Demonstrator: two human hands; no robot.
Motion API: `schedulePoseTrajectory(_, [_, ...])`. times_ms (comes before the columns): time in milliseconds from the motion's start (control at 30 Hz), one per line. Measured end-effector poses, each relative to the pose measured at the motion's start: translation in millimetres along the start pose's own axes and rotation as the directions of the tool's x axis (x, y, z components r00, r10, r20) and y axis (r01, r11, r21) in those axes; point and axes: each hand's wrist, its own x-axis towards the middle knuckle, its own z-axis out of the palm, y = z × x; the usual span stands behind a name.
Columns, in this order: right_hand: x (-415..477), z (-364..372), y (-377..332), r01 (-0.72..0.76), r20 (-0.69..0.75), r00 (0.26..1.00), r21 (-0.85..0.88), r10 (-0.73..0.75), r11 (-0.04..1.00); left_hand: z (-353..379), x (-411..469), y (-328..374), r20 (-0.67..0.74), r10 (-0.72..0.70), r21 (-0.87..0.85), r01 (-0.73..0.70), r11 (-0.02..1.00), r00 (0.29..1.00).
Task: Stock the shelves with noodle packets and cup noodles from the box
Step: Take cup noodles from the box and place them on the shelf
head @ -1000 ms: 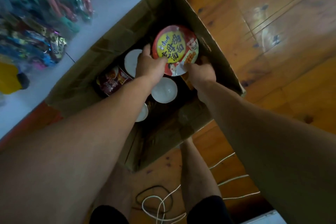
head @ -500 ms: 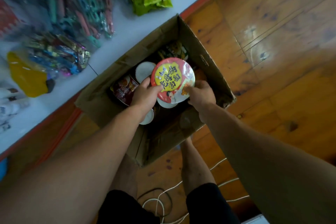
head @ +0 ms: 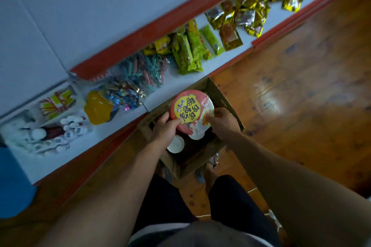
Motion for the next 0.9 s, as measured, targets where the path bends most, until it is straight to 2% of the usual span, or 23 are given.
schedulePoseTrajectory(167, [-69.5, -15.8, -36.3, 0.138, -0.064, 0.988, -0.036, -0.140, 0.990, -33.4, -70.6, 22.2, -0.087, 0.126, -0.030, -0.130, 0.991, 0.988])
schedulePoseTrajectory(400, [-151.3, -31.7, -79.7, 0.282, -0.137, 0.950, 0.004, -0.279, 0.959, -68.8, -159.9, 44.0, -0.171, 0.329, -0.114, -0.351, 0.929, 0.928])
schedulePoseTrajectory(700, [-224.1, -14.8, -172.3, 0.523, -0.140, 0.843, -0.013, -0.520, 0.852, -151.0, -221.0, 72.9, -0.374, 0.427, -0.293, -0.541, 0.788, 0.824])
schedulePoseTrajectory(800, [-241.0, 7.5, -208.3, 0.581, -0.088, 0.811, -0.004, -0.579, 0.814, -189.7, -225.3, 77.3, -0.451, 0.413, -0.323, -0.576, 0.751, 0.791])
schedulePoseTrajectory(900, [-250.4, 36.2, -239.8, 0.587, 0.005, 0.809, 0.014, -0.587, 0.809, -226.1, -224.6, 75.6, -0.526, 0.372, -0.332, -0.587, 0.738, 0.765])
